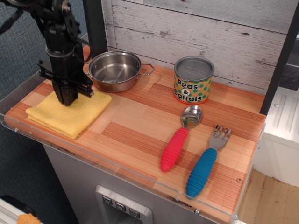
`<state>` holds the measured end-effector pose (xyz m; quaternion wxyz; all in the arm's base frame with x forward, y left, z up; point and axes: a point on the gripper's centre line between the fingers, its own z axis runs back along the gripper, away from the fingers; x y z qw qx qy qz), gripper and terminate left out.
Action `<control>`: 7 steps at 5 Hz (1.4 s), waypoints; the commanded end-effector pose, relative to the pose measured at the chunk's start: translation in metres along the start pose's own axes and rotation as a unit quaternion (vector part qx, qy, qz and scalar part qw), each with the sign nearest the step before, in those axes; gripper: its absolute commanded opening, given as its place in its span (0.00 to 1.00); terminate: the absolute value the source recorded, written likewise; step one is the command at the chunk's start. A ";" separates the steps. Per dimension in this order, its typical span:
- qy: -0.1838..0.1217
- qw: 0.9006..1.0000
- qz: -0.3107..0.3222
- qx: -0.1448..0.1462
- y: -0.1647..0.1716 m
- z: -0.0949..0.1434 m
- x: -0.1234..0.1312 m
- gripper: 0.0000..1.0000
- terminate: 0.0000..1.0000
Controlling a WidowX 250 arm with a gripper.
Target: Place towel to the left of the red spoon
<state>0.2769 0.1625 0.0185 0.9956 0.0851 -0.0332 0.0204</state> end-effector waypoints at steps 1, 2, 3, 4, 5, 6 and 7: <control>-0.010 1.000 0.002 -0.004 -0.003 0.001 0.004 0.00 0.00; -0.009 1.000 0.001 -0.021 -0.012 0.004 0.002 0.00 0.00; -0.006 0.999 -0.007 -0.035 -0.024 0.007 0.004 0.00 0.00; -0.001 0.999 -0.020 -0.034 -0.035 0.008 0.005 0.00 0.00; -0.002 0.999 -0.018 -0.039 -0.048 0.009 0.006 0.00 0.00; -0.006 0.999 -0.020 -0.038 -0.061 0.011 0.008 0.00 0.00; -0.007 0.999 -0.021 -0.048 -0.073 0.016 0.007 0.00 0.00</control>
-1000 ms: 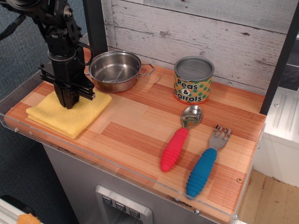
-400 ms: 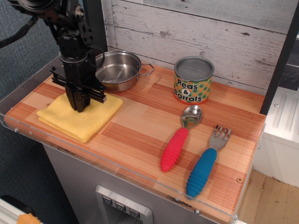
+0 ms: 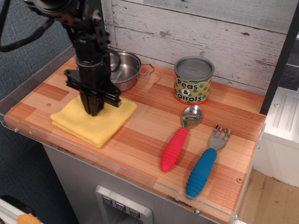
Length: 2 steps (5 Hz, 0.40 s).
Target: Place towel to the left of the red spoon
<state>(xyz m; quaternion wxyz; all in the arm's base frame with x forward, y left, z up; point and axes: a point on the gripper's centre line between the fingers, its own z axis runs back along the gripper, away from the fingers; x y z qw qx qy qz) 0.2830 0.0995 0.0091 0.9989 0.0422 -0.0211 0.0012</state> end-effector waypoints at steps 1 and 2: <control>-0.019 1.000 -0.014 -0.007 -0.022 0.018 0.005 0.00 0.00; -0.012 1.000 -0.019 -0.008 -0.033 0.018 0.005 0.00 0.00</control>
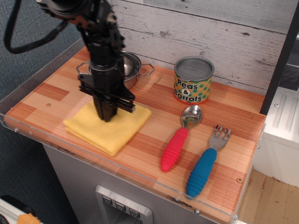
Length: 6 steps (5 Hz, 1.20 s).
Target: Place towel to the left of the red spoon
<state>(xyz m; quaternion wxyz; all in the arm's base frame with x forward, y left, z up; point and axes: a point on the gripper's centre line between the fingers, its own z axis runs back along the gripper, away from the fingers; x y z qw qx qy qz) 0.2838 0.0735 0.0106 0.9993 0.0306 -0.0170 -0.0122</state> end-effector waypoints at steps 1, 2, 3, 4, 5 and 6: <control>-0.014 1.000 -0.018 0.001 -0.018 0.017 0.003 0.00 0.00; -0.019 1.000 -0.008 0.005 -0.023 0.018 0.004 0.00 0.00; -0.016 0.999 0.031 0.002 -0.026 0.020 0.003 0.00 0.00; -0.015 0.999 0.037 0.005 -0.027 0.019 0.005 0.00 0.00; -0.016 0.999 0.043 0.011 -0.030 0.019 0.006 0.00 0.00; -0.010 0.998 0.056 0.014 -0.028 0.016 0.008 0.00 0.00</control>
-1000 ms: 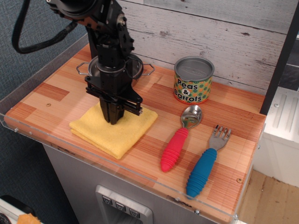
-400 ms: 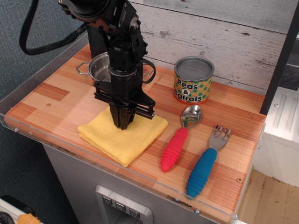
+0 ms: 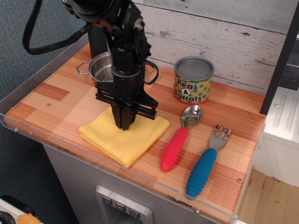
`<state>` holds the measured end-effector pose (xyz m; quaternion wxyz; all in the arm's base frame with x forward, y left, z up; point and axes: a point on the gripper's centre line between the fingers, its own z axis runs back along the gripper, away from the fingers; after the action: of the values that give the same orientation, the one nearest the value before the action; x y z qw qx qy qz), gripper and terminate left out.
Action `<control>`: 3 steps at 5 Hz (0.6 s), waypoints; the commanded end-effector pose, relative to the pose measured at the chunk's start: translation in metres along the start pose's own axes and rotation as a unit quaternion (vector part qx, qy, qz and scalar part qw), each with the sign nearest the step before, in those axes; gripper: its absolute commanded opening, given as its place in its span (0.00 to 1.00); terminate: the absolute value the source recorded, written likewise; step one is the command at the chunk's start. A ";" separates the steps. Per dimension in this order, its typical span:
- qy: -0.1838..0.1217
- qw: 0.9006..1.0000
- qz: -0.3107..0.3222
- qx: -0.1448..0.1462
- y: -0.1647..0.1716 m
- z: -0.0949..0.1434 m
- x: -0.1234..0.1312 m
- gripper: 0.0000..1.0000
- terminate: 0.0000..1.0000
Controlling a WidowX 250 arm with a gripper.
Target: Place towel to the left of the red spoon
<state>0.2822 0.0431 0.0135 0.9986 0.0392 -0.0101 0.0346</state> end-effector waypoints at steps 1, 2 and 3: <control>-0.025 1.000 0.016 -0.003 0.007 0.019 0.010 0.00 0.00; -0.032 0.999 0.030 -0.006 0.013 0.030 0.013 1.00 0.00; -0.034 0.999 0.038 -0.012 0.016 0.036 0.014 1.00 0.00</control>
<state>0.2841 0.0528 0.0310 0.9974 0.0229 -0.0068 0.0687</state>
